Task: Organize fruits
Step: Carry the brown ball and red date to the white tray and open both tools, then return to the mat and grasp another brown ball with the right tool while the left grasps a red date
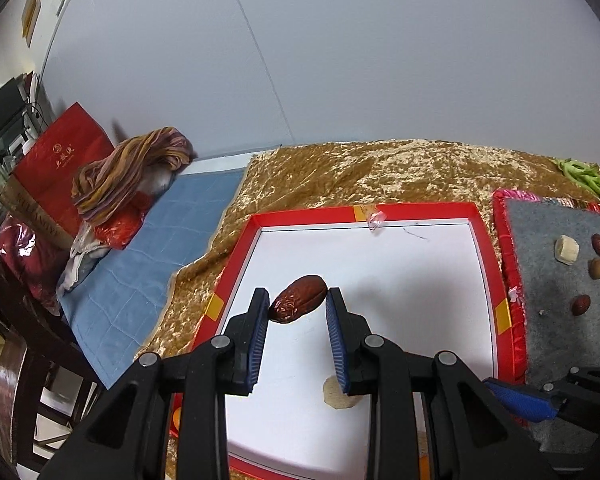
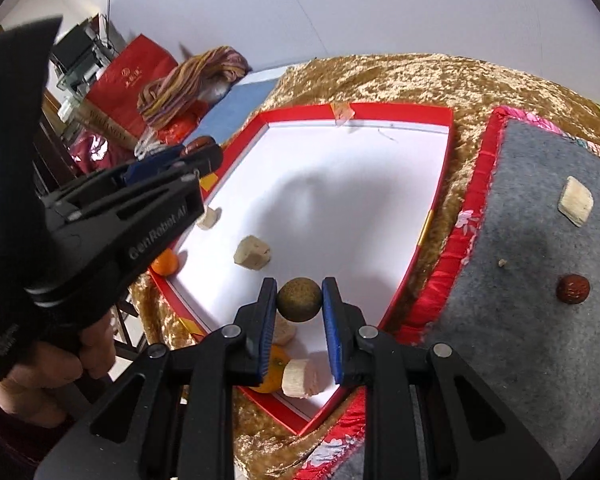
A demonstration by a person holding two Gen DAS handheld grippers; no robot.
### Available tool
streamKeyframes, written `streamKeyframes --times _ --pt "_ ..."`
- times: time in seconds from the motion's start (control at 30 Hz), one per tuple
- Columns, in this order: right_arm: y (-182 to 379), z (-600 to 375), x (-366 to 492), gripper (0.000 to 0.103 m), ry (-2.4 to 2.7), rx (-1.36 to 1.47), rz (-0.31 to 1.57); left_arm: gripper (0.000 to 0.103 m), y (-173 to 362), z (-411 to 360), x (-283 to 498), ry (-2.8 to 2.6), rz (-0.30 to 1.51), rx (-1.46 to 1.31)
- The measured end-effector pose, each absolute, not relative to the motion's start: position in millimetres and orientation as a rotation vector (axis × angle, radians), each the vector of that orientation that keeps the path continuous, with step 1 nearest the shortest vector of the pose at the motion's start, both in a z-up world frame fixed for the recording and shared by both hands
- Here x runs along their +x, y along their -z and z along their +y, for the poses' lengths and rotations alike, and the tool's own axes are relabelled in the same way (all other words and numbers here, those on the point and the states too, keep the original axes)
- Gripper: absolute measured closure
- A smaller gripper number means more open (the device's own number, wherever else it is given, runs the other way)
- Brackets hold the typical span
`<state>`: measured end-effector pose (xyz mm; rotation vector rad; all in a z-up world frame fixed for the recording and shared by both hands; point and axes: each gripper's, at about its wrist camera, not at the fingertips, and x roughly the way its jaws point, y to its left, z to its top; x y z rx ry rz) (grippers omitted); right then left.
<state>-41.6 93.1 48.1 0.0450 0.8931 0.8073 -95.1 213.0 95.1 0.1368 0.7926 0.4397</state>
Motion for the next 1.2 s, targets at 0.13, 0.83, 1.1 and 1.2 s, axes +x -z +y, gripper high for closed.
streamKeyframes --times 0.13,0.83,1.1,1.2 --pt "-43 96 -42 0.078 -0.794 0.023 0.903 0.074 -97 212 -95 -0.428 0.785 0.138" --pt "-70 14 -25 0.064 -0.653 0.189 0.827 0.061 -137 155 -106 -0.316 0.547 0.114" --pt "-79 -41 -24 0.064 -0.576 0.258 0.79 0.051 -136 106 -98 -0.236 0.533 0.137" --pt "-82 -62 -26 0.064 -0.549 0.279 0.778 0.044 -134 88 -95 -0.204 0.535 0.139"
